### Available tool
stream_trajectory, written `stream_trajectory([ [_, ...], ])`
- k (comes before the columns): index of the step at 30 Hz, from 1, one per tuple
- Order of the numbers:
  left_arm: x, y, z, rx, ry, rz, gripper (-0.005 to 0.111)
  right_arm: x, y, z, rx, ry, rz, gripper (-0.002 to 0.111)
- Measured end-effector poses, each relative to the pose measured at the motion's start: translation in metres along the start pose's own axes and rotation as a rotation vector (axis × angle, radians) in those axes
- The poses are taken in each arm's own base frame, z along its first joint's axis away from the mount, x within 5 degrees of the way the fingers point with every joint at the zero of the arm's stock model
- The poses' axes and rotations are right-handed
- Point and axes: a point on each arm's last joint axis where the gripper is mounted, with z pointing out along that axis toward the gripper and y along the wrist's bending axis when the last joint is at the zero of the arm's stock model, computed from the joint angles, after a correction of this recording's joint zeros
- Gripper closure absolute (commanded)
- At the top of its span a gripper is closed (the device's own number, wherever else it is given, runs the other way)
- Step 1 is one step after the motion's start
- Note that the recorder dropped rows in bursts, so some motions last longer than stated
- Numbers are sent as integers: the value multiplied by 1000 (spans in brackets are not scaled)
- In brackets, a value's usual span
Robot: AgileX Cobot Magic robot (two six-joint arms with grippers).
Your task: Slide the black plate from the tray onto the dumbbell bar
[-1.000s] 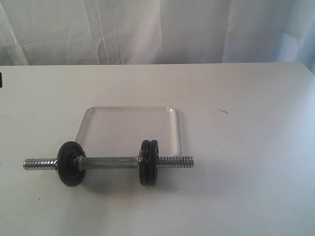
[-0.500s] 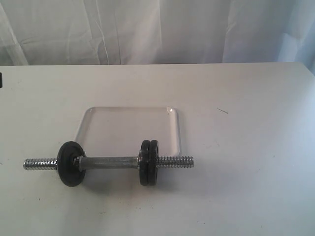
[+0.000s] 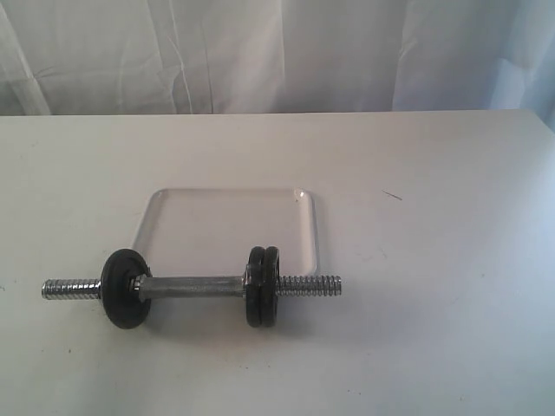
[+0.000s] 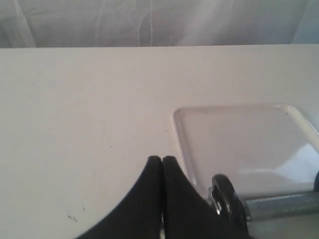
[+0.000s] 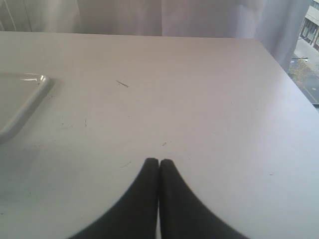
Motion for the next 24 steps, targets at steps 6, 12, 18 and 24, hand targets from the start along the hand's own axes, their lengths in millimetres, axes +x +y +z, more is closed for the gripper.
stream_trajectory([
  [6,49,4,-16,-49,58,-68,107,0,0,0,0,0,0,108],
  [12,79,9,-25,-110,63,-125,107,0,0,0,0,0,0,108],
  [18,97,11,-31,-136,23,-118,107,0,0,0,0,0,0,108],
  [24,109,10,-37,-139,17,-116,107,0,0,0,0,0,0,108],
])
